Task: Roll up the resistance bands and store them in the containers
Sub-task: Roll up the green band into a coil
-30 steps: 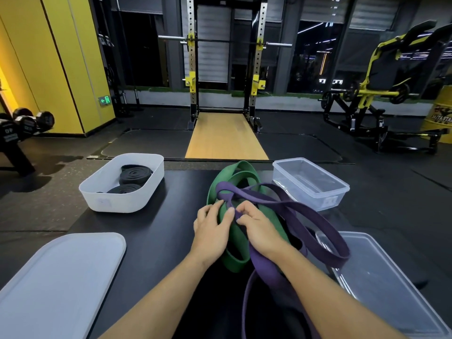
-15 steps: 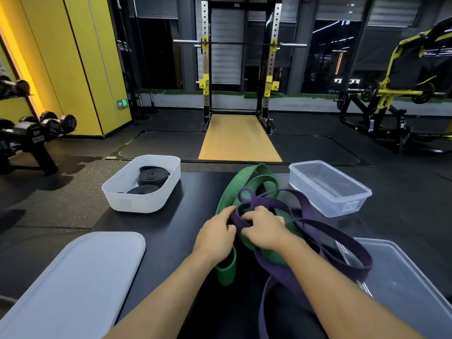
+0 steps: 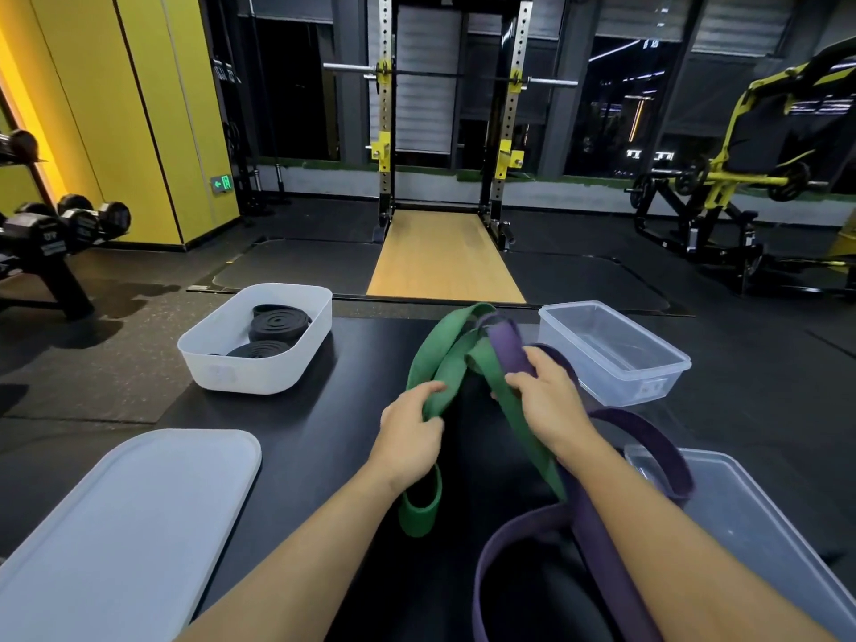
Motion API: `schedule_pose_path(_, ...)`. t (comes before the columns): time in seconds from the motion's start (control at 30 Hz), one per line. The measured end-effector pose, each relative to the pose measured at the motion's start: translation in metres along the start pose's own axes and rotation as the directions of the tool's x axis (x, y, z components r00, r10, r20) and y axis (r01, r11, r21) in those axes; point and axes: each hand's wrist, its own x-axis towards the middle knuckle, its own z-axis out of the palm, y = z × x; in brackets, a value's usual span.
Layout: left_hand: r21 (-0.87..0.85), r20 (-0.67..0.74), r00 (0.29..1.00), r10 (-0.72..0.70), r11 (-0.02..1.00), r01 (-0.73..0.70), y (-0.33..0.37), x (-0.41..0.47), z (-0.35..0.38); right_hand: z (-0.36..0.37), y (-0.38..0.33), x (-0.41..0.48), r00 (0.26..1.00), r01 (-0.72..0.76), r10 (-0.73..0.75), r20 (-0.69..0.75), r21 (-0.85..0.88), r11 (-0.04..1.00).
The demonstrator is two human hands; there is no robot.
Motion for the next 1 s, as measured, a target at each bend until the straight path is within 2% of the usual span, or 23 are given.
schedule_pose_path(0.07,-0.061,0.056,0.998,-0.027,0.998,0.031,0.005,0.001,0.006,0.005,0.006,-0.002,0.988,0.01,-0.027,0.151,0.11,0.994)
schedule_pose_path(0.13,-0.021,0.103,0.994,-0.025,0.999,0.027,0.003,0.003,0.01,0.011,0.012,-0.005,0.972,0.062,-0.081,0.219,0.092,0.994)
schedule_pose_path(0.2,0.039,0.066,0.998,0.002,0.999,-0.004,-0.002,0.004,0.012,0.019,0.018,-0.004,0.978,0.117,-0.121,0.171,0.036,0.993)
schedule_pose_path(0.33,-0.157,-0.01,1.0,-0.023,0.987,0.022,-0.005,0.007,0.013,0.024,0.013,-0.003,0.986,0.144,-0.143,0.082,-0.014,0.989)
schedule_pose_path(0.37,-0.162,-0.031,0.999,-0.027,0.987,0.021,-0.003,0.007,0.014,0.025,0.013,-0.004,0.985,0.162,-0.158,0.075,-0.041,0.986)
schedule_pose_path(0.5,0.014,-0.079,0.996,-0.034,0.999,0.035,0.002,0.009,0.02,0.022,0.005,-0.016,0.965,0.254,-0.259,0.036,-0.353,0.9)
schedule_pose_path(0.63,0.059,-0.193,0.978,-0.075,0.994,0.088,0.001,0.003,0.013,-0.005,-0.011,-0.014,0.928,0.197,-0.318,-0.193,-0.47,0.86)
schedule_pose_path(0.73,0.076,-0.278,0.955,-0.106,0.988,0.132,0.0,0.001,0.003,-0.024,-0.012,-0.005,0.911,0.131,-0.35,-0.216,-0.654,0.745)
schedule_pose_path(0.83,0.064,-0.353,0.929,-0.111,0.988,0.143,0.005,0.0,-0.01,-0.034,-0.008,-0.005,0.932,0.014,-0.268,-0.245,-0.713,0.701)
schedule_pose_path(1.0,0.172,-0.513,0.858,0.016,0.982,0.085,0.005,0.011,-0.045,-0.043,0.006,-0.006,0.947,-0.134,-0.134,-0.293,-0.737,0.662)
